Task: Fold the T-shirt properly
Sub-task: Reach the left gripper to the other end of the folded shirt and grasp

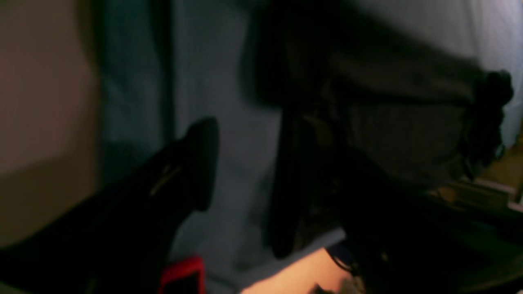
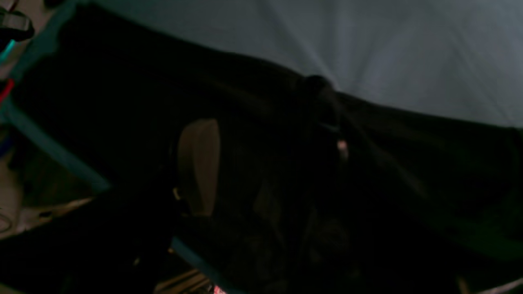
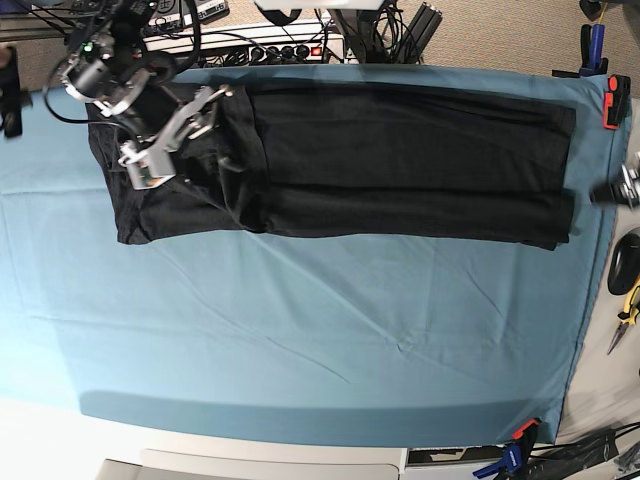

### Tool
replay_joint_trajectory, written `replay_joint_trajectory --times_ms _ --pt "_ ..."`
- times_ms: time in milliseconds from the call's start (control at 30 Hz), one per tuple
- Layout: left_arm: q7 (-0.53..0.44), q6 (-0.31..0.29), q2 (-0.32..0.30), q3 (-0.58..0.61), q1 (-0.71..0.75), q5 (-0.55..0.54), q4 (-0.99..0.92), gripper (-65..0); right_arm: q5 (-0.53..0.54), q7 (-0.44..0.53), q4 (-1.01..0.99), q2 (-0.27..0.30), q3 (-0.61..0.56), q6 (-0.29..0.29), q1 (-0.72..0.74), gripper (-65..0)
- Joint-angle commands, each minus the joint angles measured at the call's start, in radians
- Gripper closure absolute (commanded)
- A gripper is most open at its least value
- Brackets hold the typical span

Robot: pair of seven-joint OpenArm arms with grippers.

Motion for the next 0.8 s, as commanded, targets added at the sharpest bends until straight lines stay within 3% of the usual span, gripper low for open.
replay_joint_trajectory --times_ms 0,167,533,767 --pt "-0.008 -0.006 -0.023 -0.013 0.000 -0.027 0.013 -32.4 0.002 0.038 0.018 0.008 -0.013 0.001 0.003 -34.8" --pt "-0.009 -0.006 0.036 -0.019 0.012 -0.023 0.012 -32.4 -0.042 0.057 0.018 0.008 -0.063 0.001 0.003 -34.8" --pt "-0.020 -0.006 0.132 -0.019 0.013 -0.004 0.013 -32.4 -0.042 0.058 0.018 0.008 -0.060 0.001 0.003 -34.8" --pt "-0.019 -0.006 0.164 -0.019 0.013 -0.004 0.013 -32.4 -0.042 0.058 0.018 0.008 -0.060 0.001 0.003 -34.8"
